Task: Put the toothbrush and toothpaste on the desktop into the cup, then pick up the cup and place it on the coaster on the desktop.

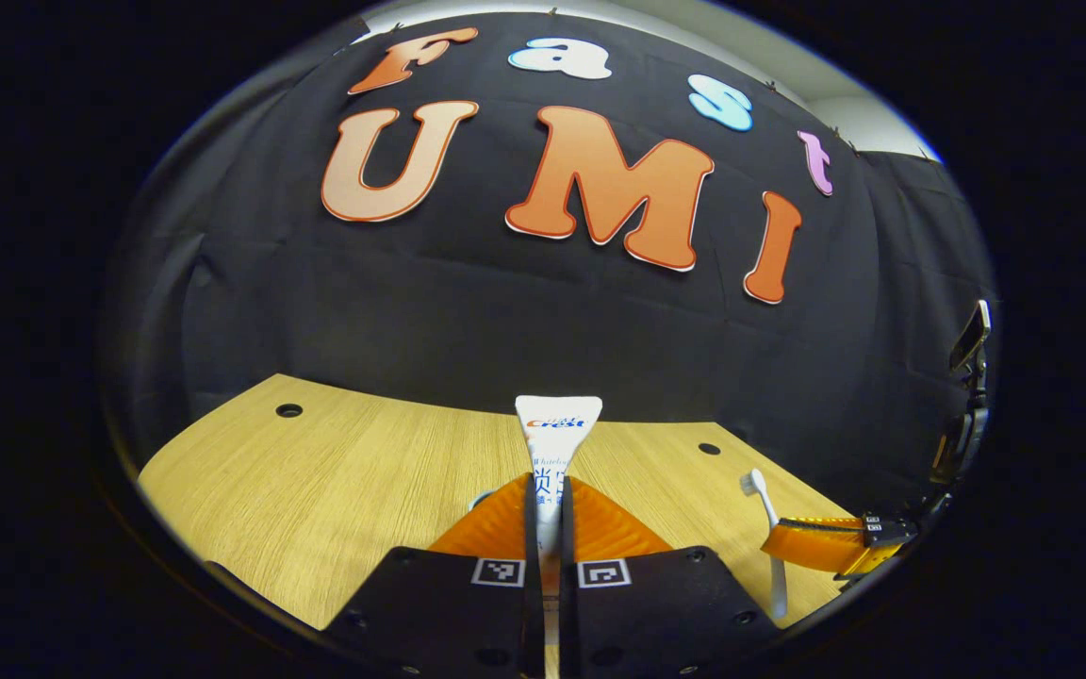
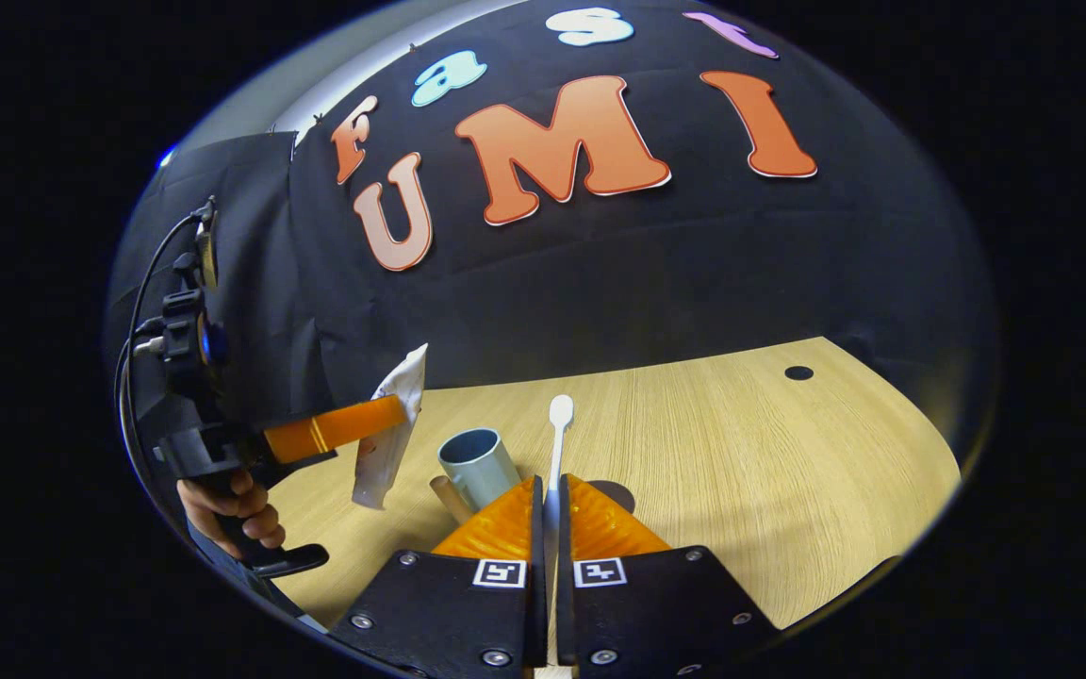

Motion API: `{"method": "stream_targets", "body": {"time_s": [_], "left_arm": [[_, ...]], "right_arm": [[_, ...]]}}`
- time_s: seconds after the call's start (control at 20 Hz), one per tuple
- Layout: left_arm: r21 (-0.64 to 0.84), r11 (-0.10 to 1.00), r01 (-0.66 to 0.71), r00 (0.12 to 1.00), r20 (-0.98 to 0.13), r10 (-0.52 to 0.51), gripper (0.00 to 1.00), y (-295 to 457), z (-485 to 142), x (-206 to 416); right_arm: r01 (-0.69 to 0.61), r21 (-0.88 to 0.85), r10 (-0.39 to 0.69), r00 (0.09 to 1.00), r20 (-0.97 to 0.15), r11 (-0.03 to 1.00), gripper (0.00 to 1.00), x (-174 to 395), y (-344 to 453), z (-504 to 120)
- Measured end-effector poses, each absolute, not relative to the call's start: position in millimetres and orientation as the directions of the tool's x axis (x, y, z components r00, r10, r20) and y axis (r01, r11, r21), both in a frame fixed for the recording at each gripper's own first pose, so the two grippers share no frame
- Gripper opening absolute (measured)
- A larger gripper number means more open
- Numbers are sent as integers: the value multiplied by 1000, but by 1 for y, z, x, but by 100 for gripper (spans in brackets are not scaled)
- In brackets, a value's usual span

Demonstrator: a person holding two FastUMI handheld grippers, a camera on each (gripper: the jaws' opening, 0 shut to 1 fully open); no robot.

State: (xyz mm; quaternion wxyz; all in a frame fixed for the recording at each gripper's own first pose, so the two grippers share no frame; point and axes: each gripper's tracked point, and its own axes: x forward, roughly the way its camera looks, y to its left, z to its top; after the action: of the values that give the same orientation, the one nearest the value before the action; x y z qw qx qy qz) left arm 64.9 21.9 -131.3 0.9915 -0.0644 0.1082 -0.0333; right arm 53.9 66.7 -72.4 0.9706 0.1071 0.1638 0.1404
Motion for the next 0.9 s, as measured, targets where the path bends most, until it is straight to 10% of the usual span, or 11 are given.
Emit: {"method": "stream_targets", "body": {"time_s": [0.9], "left_arm": [[-111,992,65,966,-244,-91,12,42,-176,177]], "right_arm": [[-253,240,309,922,-232,937,4,116,73,-59]]}}
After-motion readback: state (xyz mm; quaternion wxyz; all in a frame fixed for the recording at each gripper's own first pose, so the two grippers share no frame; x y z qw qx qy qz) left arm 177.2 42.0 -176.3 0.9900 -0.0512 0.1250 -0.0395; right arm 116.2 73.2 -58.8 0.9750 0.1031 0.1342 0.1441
